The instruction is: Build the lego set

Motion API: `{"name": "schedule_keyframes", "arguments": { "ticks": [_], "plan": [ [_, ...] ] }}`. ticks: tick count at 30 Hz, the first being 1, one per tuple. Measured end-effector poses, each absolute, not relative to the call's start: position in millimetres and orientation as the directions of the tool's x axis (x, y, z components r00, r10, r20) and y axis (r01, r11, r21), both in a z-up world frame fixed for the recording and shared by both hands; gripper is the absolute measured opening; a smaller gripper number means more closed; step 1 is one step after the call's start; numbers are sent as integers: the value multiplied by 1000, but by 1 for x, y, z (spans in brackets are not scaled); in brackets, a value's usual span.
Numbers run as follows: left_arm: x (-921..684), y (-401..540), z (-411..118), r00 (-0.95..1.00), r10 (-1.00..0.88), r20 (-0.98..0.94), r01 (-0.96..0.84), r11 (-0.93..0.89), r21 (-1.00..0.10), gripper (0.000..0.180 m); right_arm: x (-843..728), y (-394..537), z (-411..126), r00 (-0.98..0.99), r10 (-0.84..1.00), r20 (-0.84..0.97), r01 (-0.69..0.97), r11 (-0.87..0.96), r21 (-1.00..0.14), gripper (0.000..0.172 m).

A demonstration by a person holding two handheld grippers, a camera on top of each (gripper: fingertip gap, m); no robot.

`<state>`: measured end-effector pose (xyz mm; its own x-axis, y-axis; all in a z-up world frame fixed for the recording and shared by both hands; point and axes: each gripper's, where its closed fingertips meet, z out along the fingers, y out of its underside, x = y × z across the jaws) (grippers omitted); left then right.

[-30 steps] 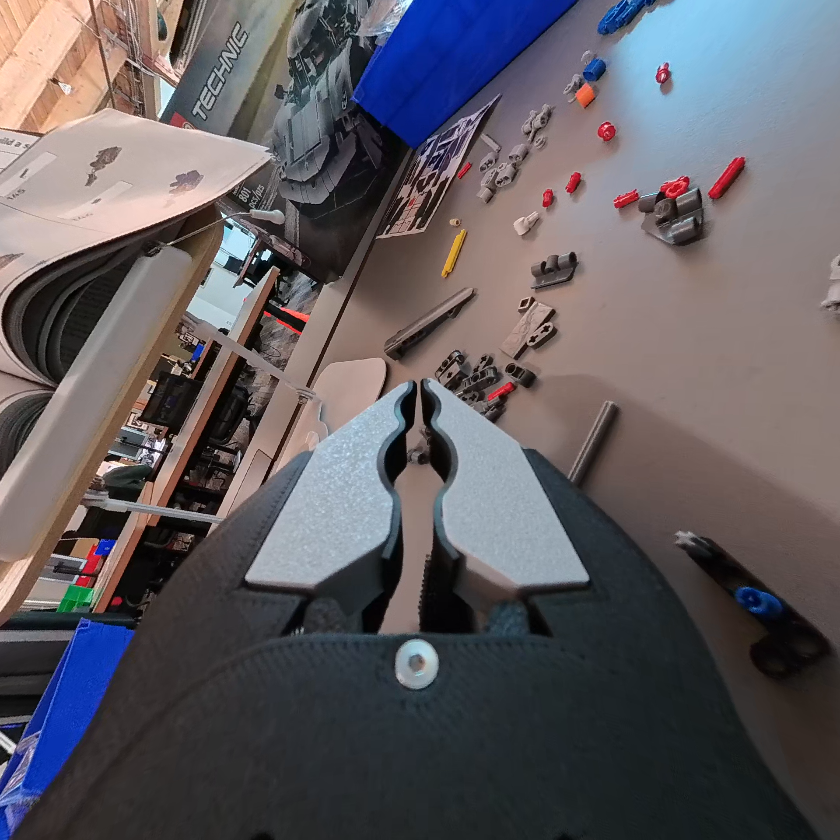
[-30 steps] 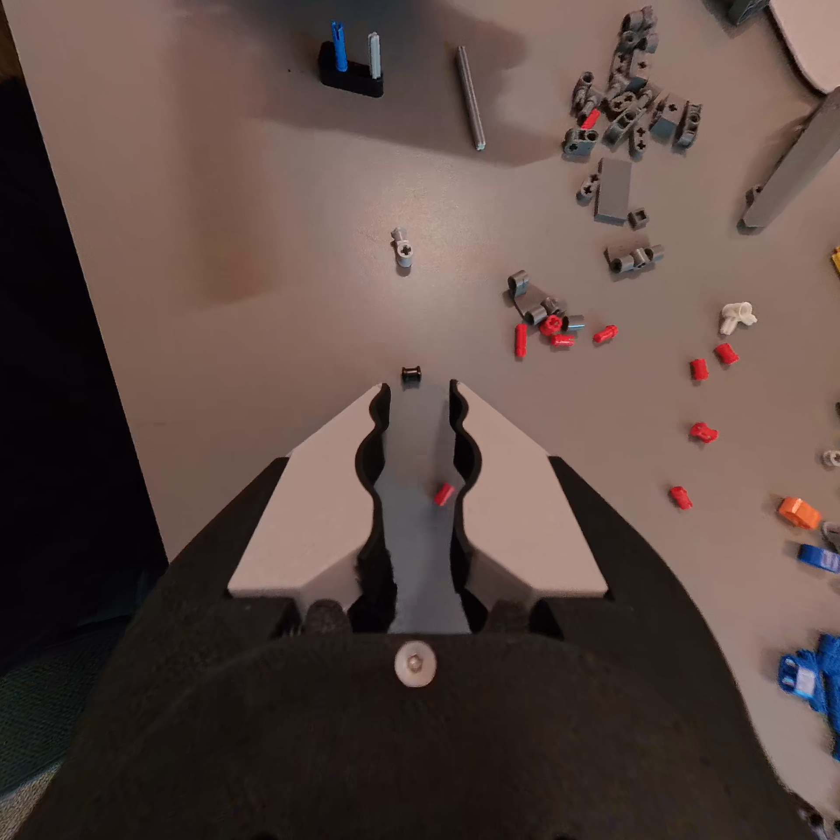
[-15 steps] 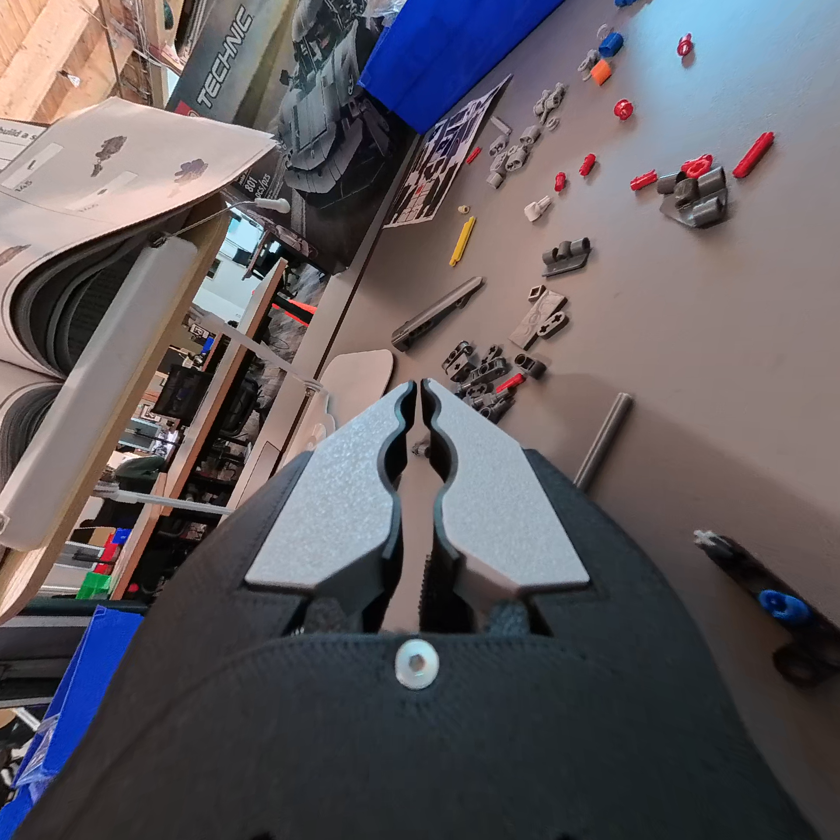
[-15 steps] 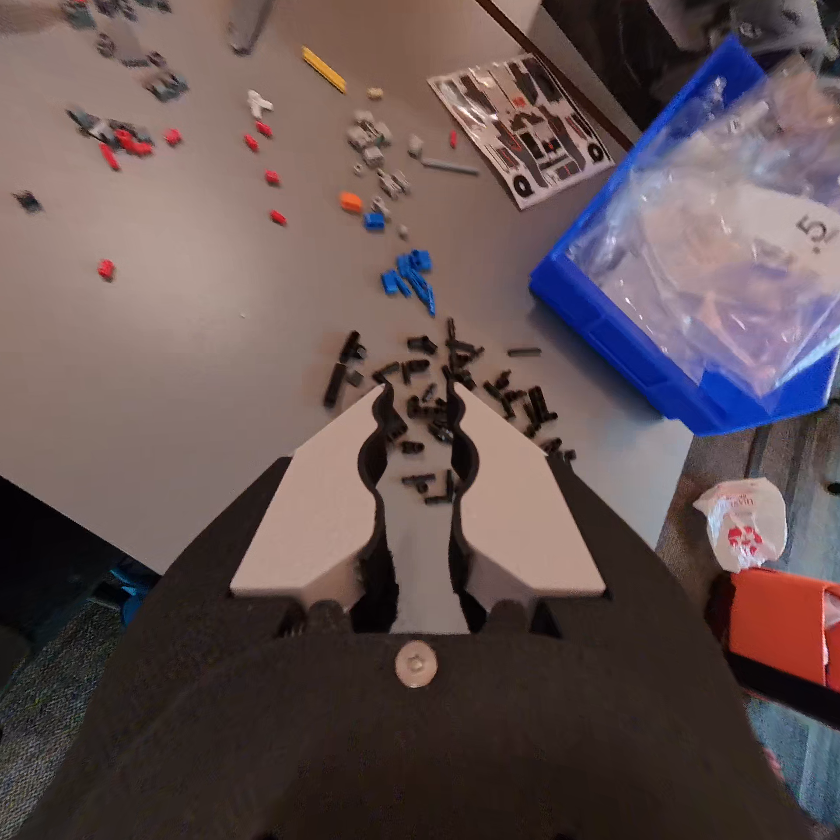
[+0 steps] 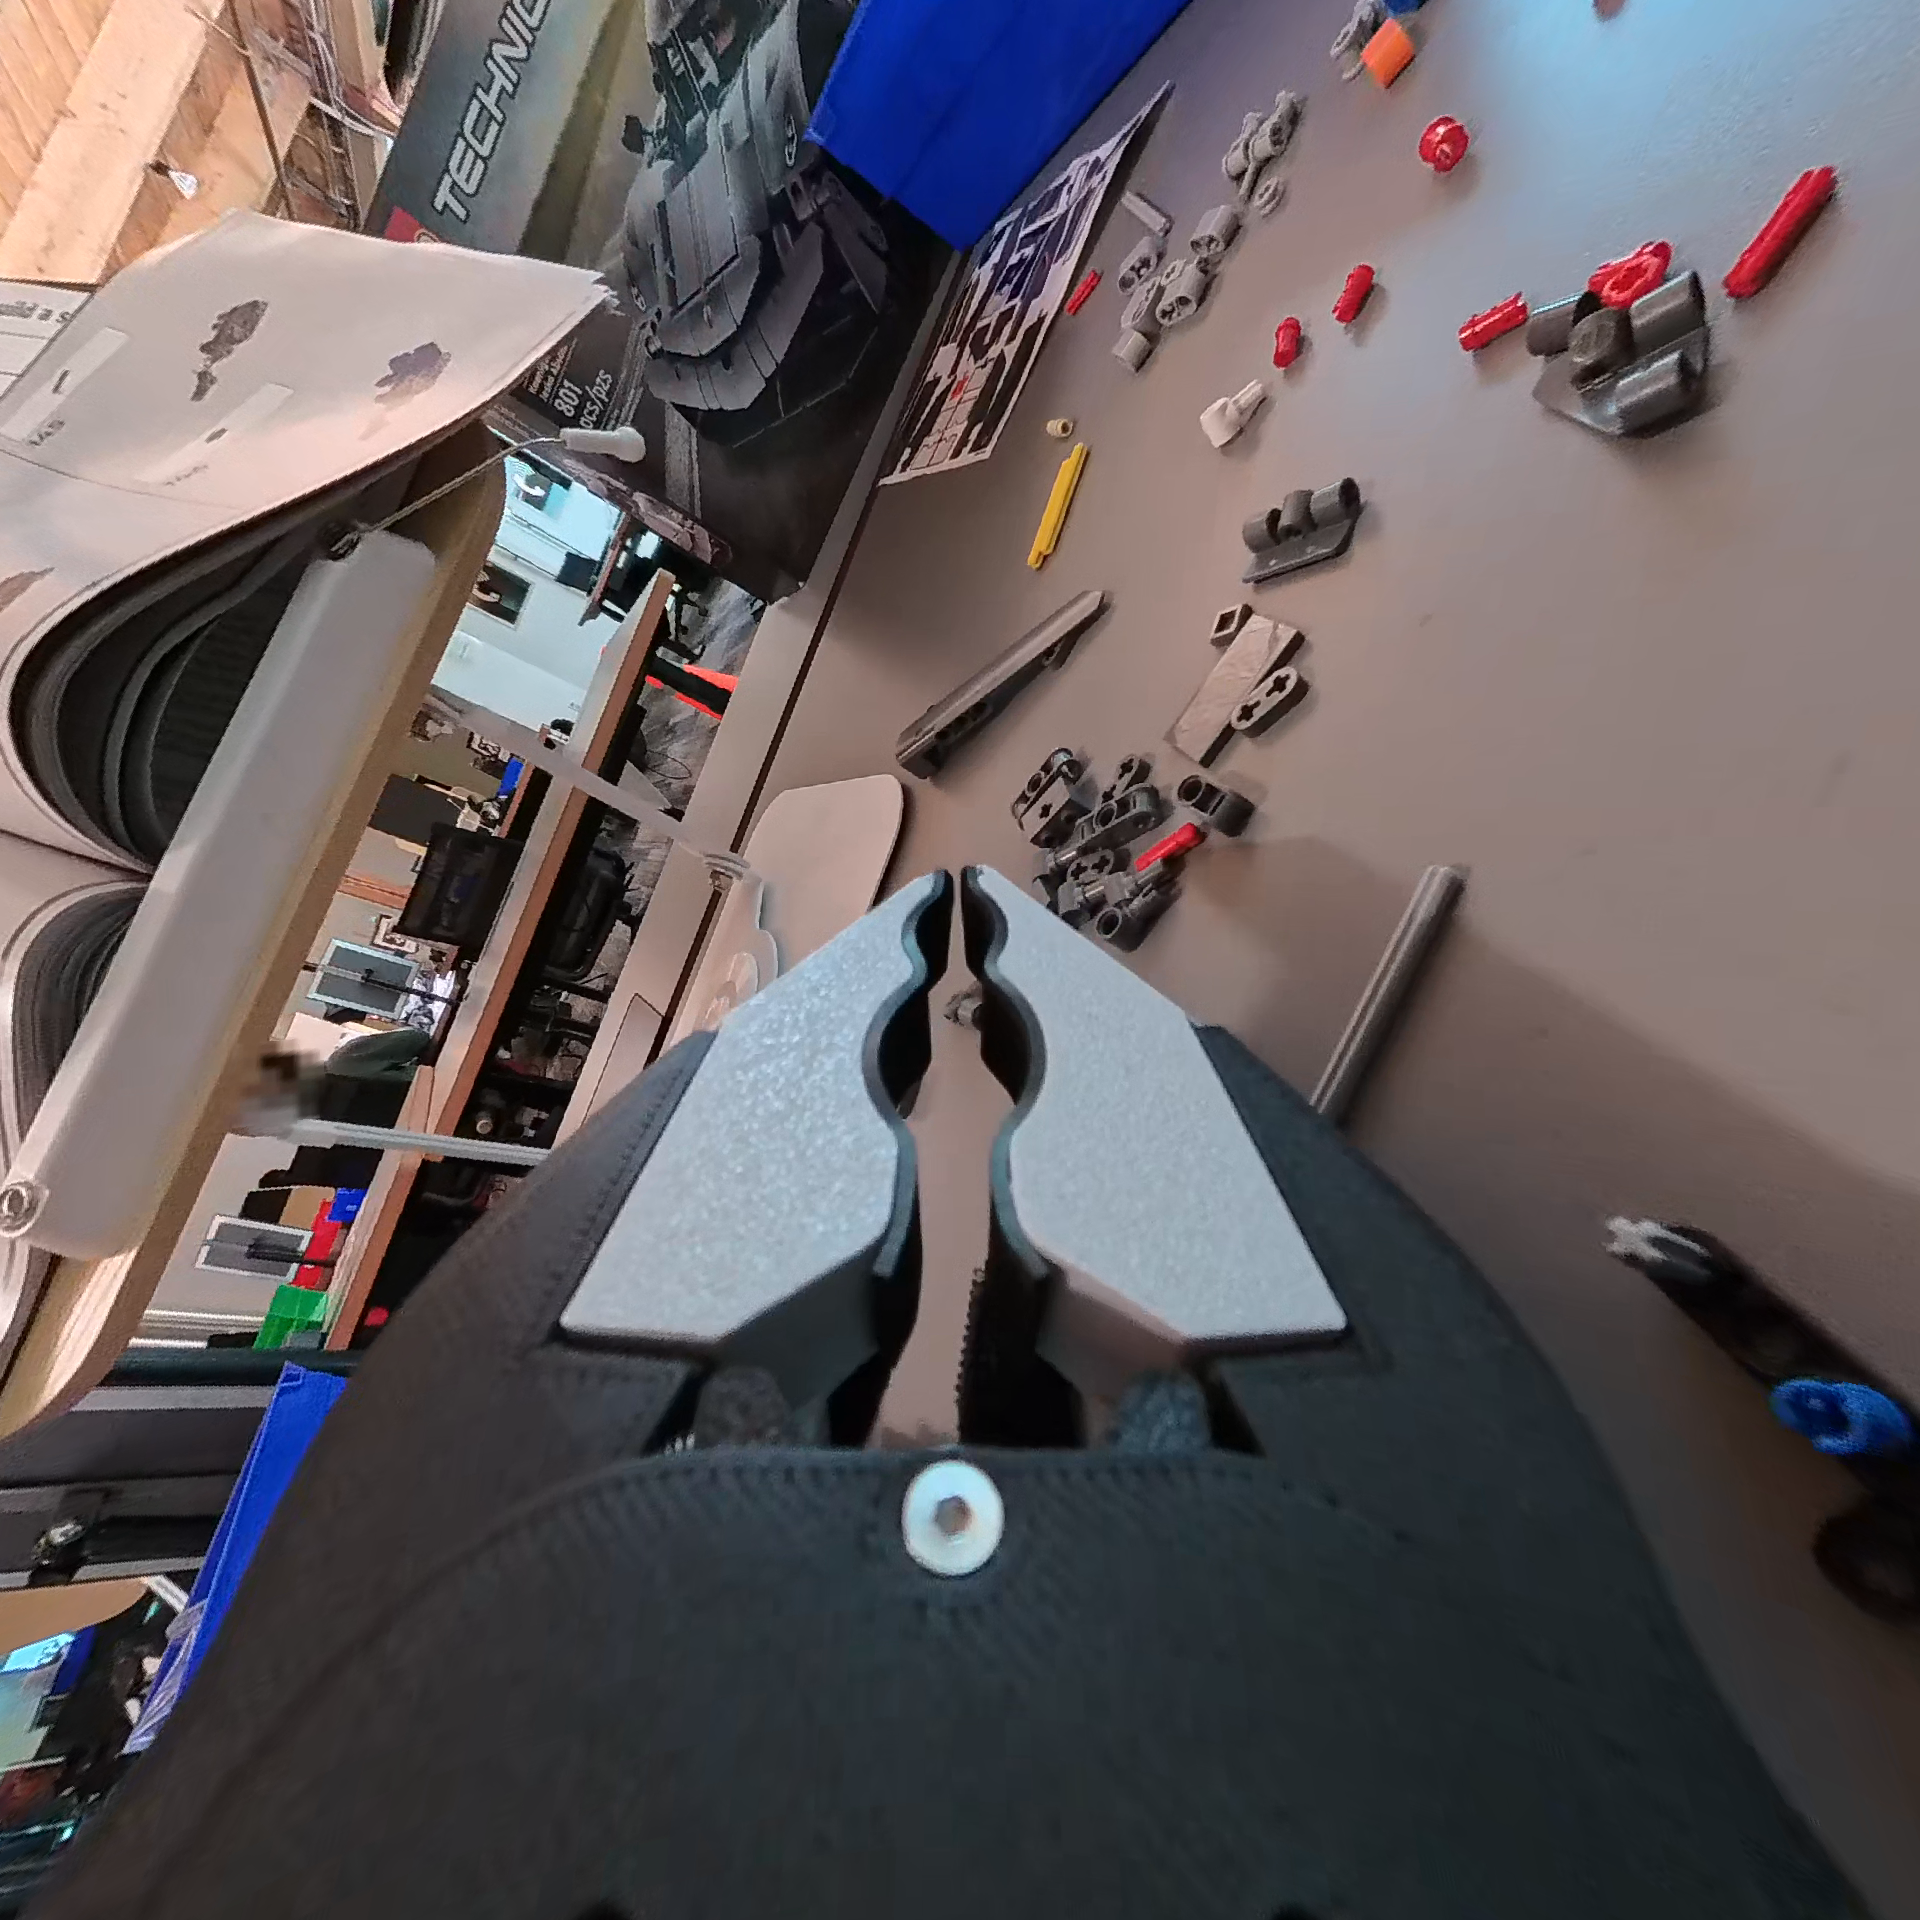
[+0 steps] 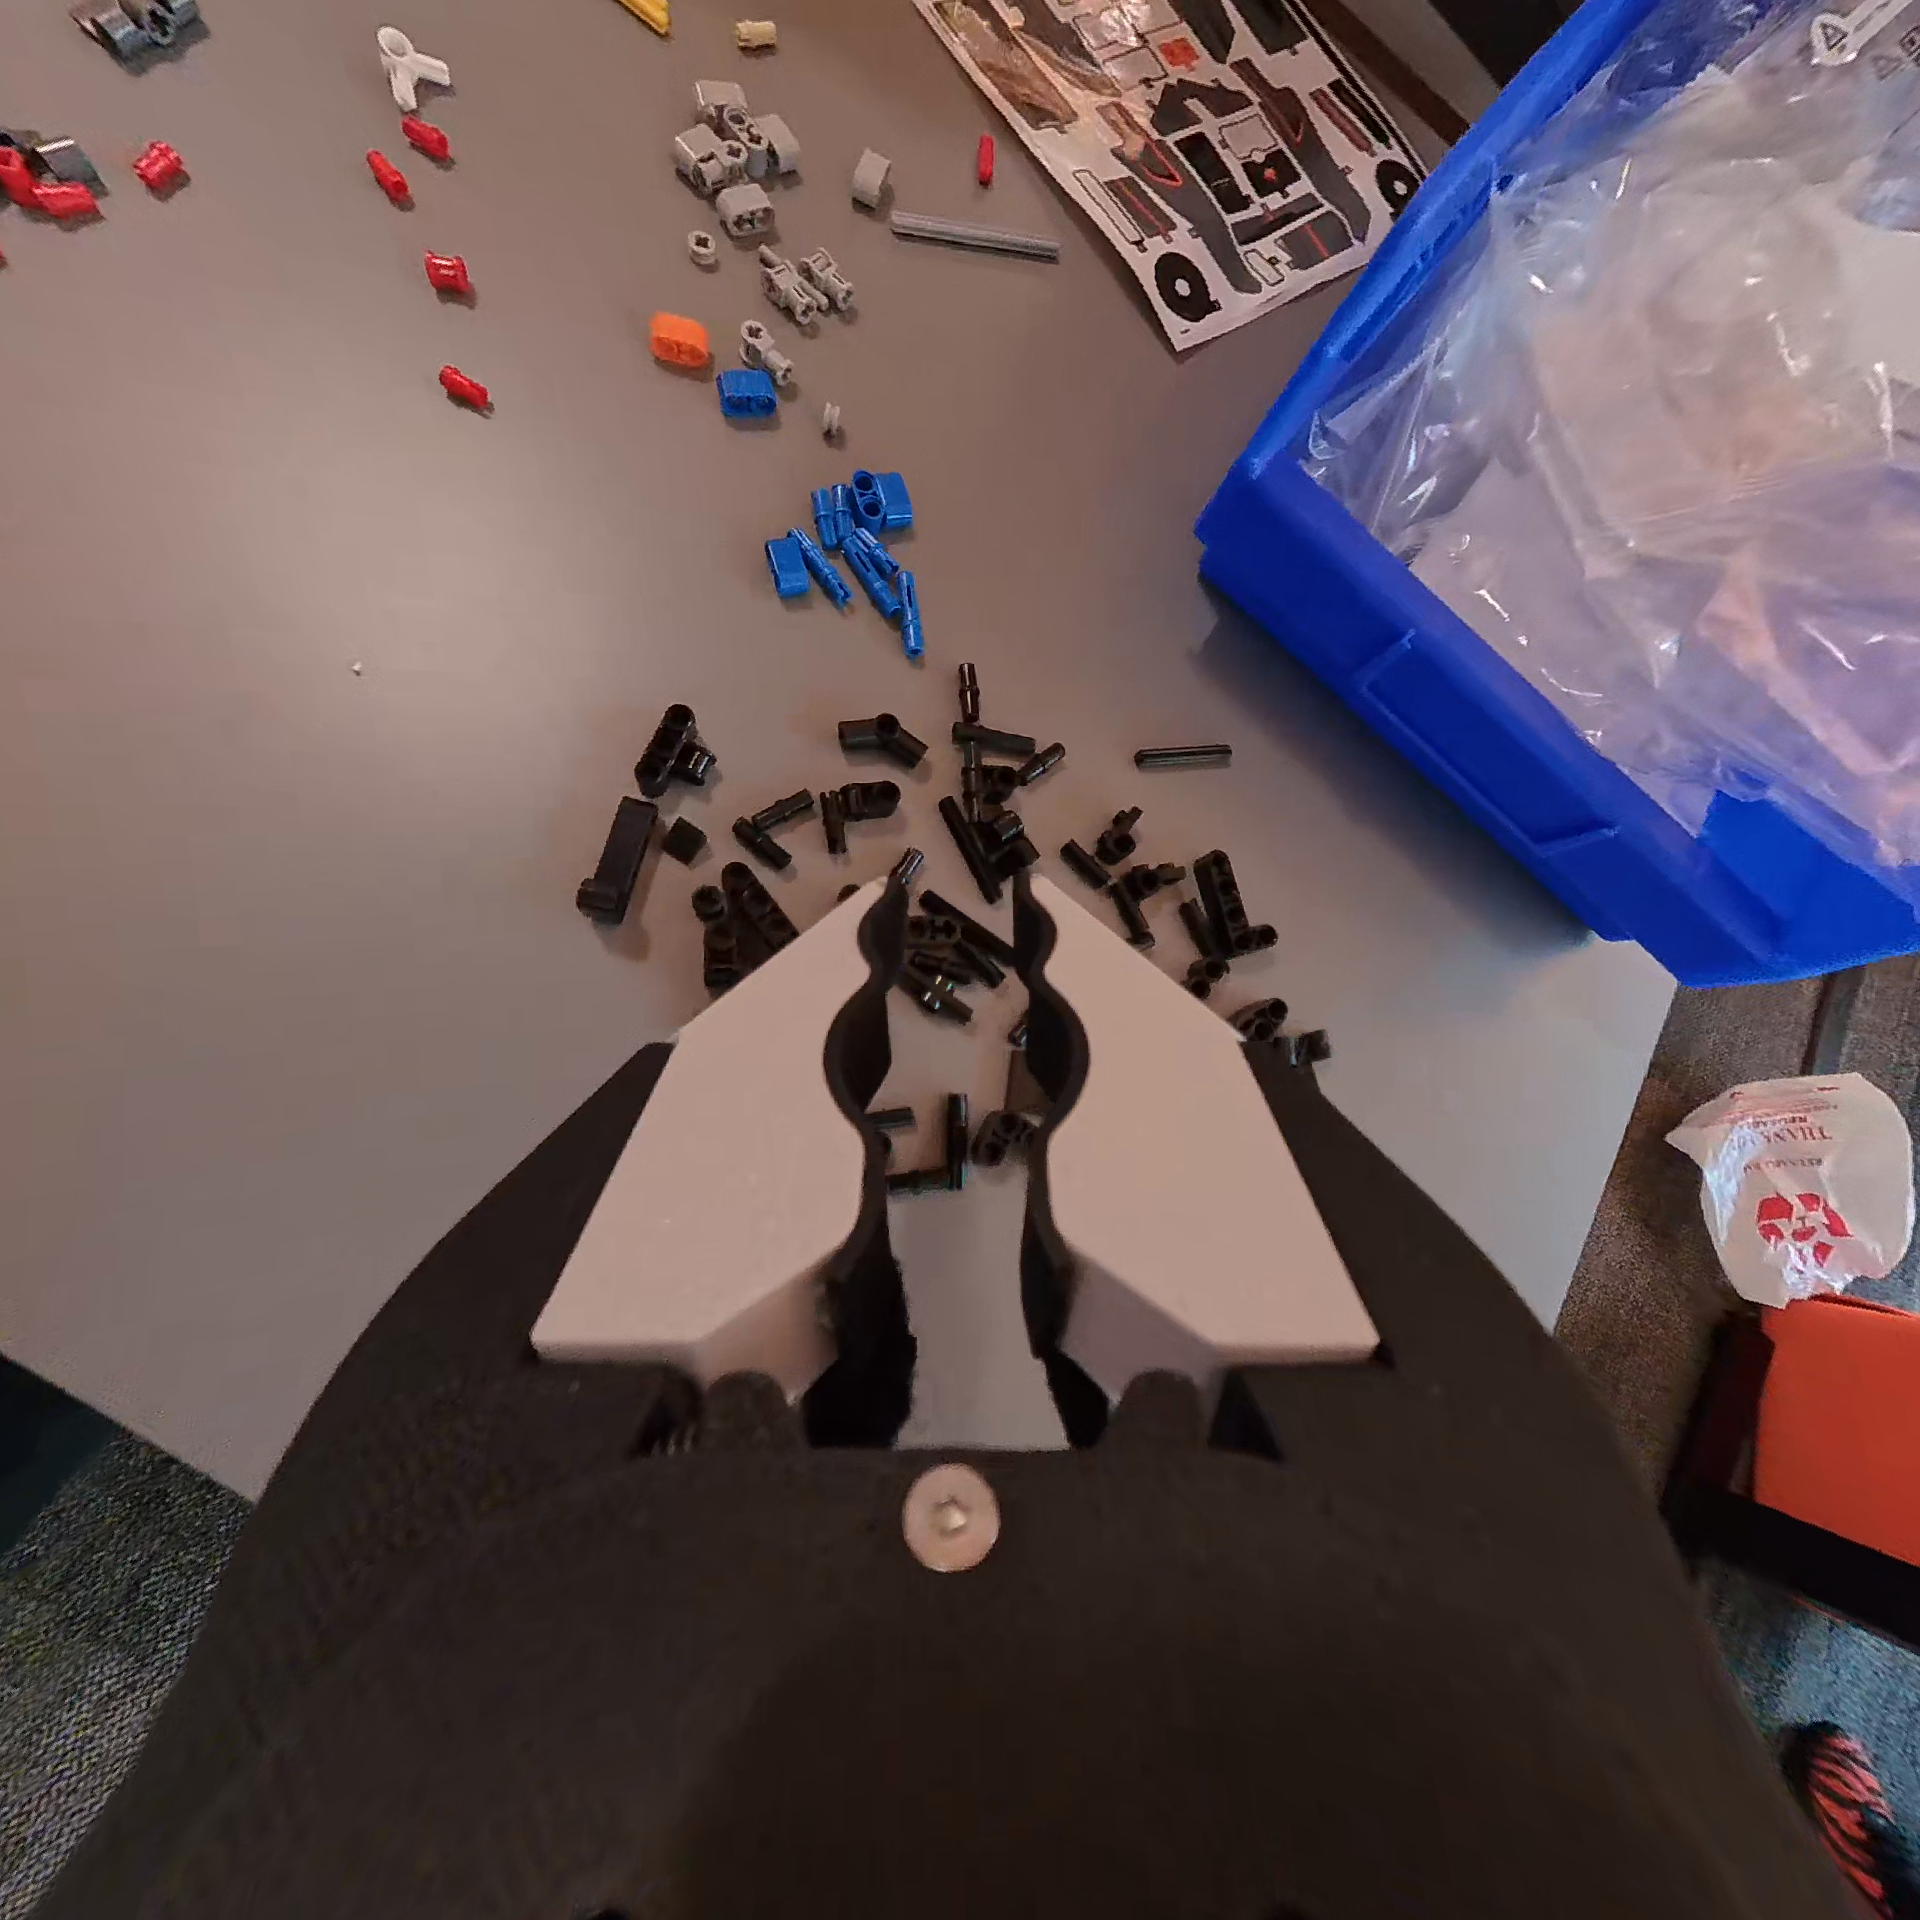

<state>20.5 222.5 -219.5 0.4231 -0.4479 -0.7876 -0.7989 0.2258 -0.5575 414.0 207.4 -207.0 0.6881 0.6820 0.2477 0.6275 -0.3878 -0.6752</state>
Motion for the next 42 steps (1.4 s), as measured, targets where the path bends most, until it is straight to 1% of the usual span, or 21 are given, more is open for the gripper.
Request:
{"name": "schedule_keyframes", "arguments": {
  "ticks": [7, 14, 28, 42],
  "plan": [
    [21, 224, -222, 419, -451, -788, -802, 222, -554, 0, 408, 226, -222, 666, 714, 215, 640, -400, -656, 18],
    [21, 224, -223, 417, -452, -789, -806, 218, -551, 0, 424, 240, -221, 694, 681, 233, 632, -422, -649, 17],
    [21, 225, -226, 404, -446, -799, -817, 216, -534, 0, 458, 237, -219, 751, 620, 227, 587, -468, -661, 18],
    [22, 225, -228, 391, -443, -807, -827, 216, -519, 0, 462, 237, -226, 751, 621, 224, 590, -478, -650, 19]
  ]
}}
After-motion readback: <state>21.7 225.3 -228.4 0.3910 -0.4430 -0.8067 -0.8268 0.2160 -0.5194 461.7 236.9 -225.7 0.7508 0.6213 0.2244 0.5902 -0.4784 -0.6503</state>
